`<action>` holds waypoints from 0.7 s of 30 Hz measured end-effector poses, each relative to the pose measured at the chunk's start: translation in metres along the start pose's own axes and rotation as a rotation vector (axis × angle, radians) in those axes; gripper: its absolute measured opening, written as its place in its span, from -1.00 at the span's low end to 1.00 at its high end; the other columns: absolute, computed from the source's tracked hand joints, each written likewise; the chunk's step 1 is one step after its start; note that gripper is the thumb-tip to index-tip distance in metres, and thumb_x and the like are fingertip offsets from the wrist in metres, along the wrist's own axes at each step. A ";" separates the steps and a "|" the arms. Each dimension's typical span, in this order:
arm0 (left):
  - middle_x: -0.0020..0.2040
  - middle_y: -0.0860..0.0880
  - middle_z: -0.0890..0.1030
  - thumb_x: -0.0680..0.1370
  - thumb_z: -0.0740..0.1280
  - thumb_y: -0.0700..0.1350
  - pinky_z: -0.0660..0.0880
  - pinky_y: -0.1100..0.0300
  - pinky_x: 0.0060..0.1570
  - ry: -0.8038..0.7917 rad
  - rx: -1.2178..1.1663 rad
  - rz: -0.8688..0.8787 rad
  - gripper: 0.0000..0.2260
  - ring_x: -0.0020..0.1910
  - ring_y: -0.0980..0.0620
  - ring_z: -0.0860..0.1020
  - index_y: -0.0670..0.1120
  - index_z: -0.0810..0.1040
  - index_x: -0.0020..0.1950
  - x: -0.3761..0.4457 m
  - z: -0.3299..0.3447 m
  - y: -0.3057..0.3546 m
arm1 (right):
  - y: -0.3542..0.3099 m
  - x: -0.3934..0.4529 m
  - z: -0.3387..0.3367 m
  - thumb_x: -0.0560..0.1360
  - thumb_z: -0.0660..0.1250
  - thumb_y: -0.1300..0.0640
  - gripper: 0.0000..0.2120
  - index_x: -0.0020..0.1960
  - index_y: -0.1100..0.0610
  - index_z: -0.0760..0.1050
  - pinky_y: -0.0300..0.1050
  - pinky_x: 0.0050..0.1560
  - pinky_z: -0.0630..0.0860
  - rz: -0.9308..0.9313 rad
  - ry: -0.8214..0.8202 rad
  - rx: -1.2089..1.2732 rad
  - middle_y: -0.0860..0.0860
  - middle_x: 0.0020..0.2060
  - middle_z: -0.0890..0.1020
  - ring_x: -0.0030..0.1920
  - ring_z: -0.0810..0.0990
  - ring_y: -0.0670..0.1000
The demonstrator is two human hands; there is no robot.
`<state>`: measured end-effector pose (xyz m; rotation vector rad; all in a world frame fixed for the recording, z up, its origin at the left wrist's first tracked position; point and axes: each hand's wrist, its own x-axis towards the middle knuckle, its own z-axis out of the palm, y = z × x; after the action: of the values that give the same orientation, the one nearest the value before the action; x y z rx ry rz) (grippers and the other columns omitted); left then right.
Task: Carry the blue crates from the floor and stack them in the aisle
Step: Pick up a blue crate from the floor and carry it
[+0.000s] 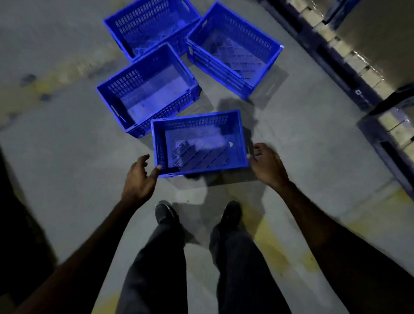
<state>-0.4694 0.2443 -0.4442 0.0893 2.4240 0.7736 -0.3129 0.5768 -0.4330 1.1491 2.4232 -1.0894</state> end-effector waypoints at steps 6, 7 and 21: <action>0.40 -0.22 0.51 0.62 0.31 0.19 0.54 -0.11 0.17 -0.007 0.003 -0.048 -0.42 0.17 -0.21 0.60 -0.07 0.33 0.55 0.133 0.050 -0.058 | 0.047 0.107 0.067 0.58 0.32 -0.01 -0.67 0.28 0.12 0.46 -0.14 -0.01 0.43 0.165 0.049 0.097 0.03 -0.04 0.60 0.04 0.59 0.11; 0.40 -0.22 0.51 0.62 0.31 0.19 0.53 -0.13 0.19 -0.001 -0.009 -0.062 -0.42 0.19 -0.22 0.59 -0.07 0.34 0.55 0.155 0.060 -0.071 | 0.057 0.126 0.081 0.58 0.32 0.00 -0.66 0.29 0.12 0.45 -0.16 -0.02 0.40 0.181 0.041 0.100 0.02 -0.05 0.59 0.03 0.58 0.10; 0.24 -0.14 0.58 0.55 0.46 0.11 0.61 -0.20 0.10 -0.024 -0.320 -0.367 -0.45 0.08 -0.20 0.62 -0.08 0.39 0.44 0.325 0.193 -0.219 | 0.180 0.284 0.227 0.57 0.35 0.01 -0.53 0.42 0.13 0.38 -0.12 0.03 0.44 0.329 0.056 0.119 0.14 0.24 0.58 0.11 0.58 0.15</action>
<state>-0.6066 0.2366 -0.8584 -0.4551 2.1717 0.9626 -0.3860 0.6476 -0.8263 1.5676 2.1271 -1.1173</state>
